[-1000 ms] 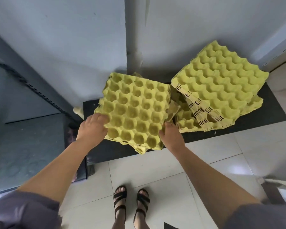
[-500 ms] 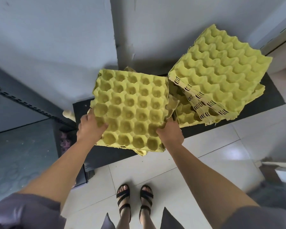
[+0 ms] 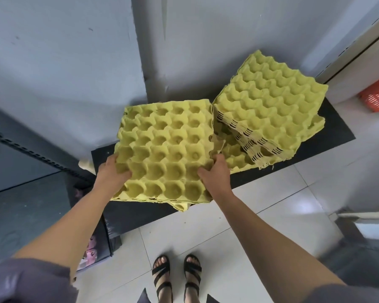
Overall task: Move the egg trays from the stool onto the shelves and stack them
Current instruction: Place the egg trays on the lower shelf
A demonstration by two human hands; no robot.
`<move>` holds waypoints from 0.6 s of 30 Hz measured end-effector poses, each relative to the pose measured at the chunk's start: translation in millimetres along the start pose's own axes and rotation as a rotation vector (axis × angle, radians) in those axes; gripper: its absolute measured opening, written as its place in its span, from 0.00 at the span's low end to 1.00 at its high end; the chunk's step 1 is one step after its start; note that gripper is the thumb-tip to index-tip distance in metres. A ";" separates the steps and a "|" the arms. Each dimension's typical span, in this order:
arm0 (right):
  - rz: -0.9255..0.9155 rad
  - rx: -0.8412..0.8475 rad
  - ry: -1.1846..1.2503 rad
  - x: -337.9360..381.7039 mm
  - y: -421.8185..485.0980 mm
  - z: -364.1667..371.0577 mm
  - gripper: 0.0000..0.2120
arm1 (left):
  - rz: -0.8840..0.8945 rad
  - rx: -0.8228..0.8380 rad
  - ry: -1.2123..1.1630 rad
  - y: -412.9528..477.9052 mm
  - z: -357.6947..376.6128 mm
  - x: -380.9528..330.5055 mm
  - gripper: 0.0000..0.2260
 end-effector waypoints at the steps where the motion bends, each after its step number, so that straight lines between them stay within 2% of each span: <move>1: 0.005 0.022 0.082 1.0 -1.9 0.6 0.19 | 0.001 -0.003 -0.025 -1.5 -1.2 1.1 0.33; 6: -0.026 0.032 0.260 6.5 -8.2 3.1 0.20 | -0.007 -0.030 -0.147 -14.6 -8.7 4.2 0.32; 11: -0.066 0.034 0.293 20.6 -19.5 0.3 0.26 | -0.055 -0.039 -0.226 -28.3 -16.5 9.2 0.32; 14: -0.040 0.052 0.274 22.4 -22.4 1.6 0.31 | -0.063 -0.023 -0.268 -32.5 -19.1 11.0 0.32; 18: 0.031 0.117 0.322 13.1 -23.6 5.2 0.30 | -0.010 -0.021 -0.359 -32.2 -20.8 6.5 0.31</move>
Point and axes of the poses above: each hand's wrist, its own y-axis towards the middle knuckle, its own z-axis out of the palm, x = y × z, the point moved 8 cm from there along y, towards the middle knuckle, and after that the axes turned 6 degrees about x, right-handed, at the moved point
